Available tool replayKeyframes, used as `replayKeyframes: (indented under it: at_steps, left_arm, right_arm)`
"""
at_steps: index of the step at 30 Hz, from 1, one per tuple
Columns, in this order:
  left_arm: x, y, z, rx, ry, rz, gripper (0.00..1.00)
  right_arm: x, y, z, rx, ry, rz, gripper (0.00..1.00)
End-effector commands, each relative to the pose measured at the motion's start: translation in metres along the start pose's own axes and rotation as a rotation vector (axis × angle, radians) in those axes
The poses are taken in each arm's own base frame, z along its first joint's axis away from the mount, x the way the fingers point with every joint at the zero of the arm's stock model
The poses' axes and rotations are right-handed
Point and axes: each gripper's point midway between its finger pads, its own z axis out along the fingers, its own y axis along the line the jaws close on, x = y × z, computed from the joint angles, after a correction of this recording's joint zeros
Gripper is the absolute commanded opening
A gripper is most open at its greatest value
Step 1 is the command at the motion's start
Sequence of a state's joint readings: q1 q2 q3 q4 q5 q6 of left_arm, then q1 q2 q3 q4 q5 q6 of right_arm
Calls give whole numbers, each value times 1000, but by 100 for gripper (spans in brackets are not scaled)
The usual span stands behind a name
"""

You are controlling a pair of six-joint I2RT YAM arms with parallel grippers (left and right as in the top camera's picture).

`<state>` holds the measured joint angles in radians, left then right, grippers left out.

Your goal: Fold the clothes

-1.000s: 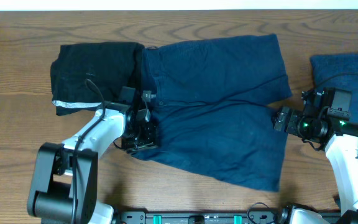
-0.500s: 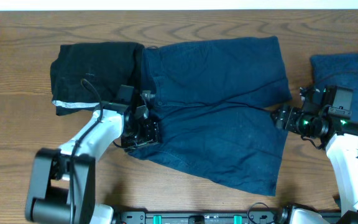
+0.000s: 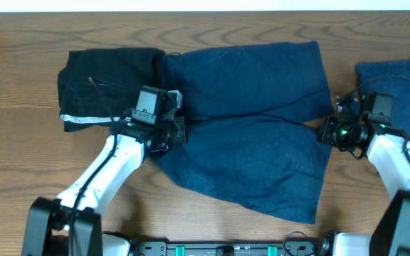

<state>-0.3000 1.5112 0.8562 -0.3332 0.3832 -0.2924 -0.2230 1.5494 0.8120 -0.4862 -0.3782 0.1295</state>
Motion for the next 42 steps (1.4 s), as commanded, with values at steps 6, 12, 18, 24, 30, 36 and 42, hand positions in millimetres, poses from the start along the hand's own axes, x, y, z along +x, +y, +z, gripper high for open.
replayKeyframes:
  at_steps: [6, 12, 18, 24, 30, 36, 42]
  left_arm:
    - [38, 31, 11, -145, 163, -83, 14]
    - [33, 36, 11, -174, 144, -40, 14]
    - [22, 31, 13, -146, 103, -27, 14]
    - [18, 29, 14, -140, 85, -21, 14]
    - [0, 19, 4, -119, 28, -4, 14]
    - [-20, 3, -18, -87, -57, 22, 14]
    - [-14, 9, -23, -122, -40, 32, 15]
  right_arm:
    - [10, -25, 24, 101, 74, 9, 1]
    - [-2, 11, 14, -82, 51, -102, 1]
    - [6, 10, 0, -45, 82, -99, 1]
    - [18, -21, 2, 123, 133, 9, 1]
    - [31, -32, 17, 155, 197, 74, 1]
    - [37, -50, 49, 187, 238, 84, 1]
    - [7, -76, 49, 315, 154, 101, 1]
